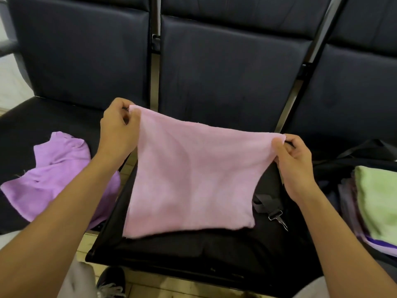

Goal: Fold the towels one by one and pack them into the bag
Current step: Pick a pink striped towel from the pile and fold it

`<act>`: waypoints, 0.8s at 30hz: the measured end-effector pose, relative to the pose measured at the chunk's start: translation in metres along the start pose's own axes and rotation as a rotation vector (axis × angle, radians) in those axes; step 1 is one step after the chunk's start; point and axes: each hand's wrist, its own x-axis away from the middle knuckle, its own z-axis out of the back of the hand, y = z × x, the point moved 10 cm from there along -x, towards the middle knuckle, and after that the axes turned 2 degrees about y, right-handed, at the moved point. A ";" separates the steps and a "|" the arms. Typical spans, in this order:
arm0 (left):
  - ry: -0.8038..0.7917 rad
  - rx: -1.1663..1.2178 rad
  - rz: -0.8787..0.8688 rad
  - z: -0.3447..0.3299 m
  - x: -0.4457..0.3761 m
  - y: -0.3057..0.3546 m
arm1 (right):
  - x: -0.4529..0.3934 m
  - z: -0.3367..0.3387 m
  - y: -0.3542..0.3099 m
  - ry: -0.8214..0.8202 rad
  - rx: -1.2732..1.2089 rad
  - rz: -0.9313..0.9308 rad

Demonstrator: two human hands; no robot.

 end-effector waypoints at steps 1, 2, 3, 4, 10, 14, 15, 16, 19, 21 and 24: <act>-0.002 -0.014 -0.011 0.000 0.000 0.000 | -0.001 0.001 0.000 0.005 0.000 0.007; -0.004 -0.029 -0.018 -0.001 0.000 -0.001 | -0.001 0.002 0.000 0.011 0.004 0.013; -0.008 -0.041 -0.022 -0.002 0.001 -0.001 | -0.001 0.002 0.000 0.016 0.012 0.019; -0.012 -0.051 -0.018 -0.004 0.001 -0.002 | -0.002 0.003 0.000 0.024 0.019 0.024; -0.081 -0.016 0.087 -0.012 0.010 -0.003 | 0.000 0.001 0.002 0.051 -0.015 -0.009; -0.228 0.234 0.350 -0.035 0.028 -0.013 | 0.007 -0.015 0.017 -0.004 -0.240 -0.202; -0.241 0.303 0.422 -0.039 0.032 -0.017 | 0.009 -0.017 0.021 0.009 -0.312 -0.268; -0.227 0.362 0.486 -0.040 0.034 -0.022 | 0.010 -0.015 0.026 0.047 -0.387 -0.336; -0.083 0.490 0.621 -0.029 0.034 -0.034 | 0.012 -0.005 0.041 0.197 -0.535 -0.490; -0.052 0.482 0.652 -0.027 0.034 -0.037 | 0.012 -0.005 0.046 0.208 -0.544 -0.528; -0.209 0.464 0.723 -0.042 0.043 -0.039 | 0.013 -0.011 0.048 0.158 -0.526 -0.527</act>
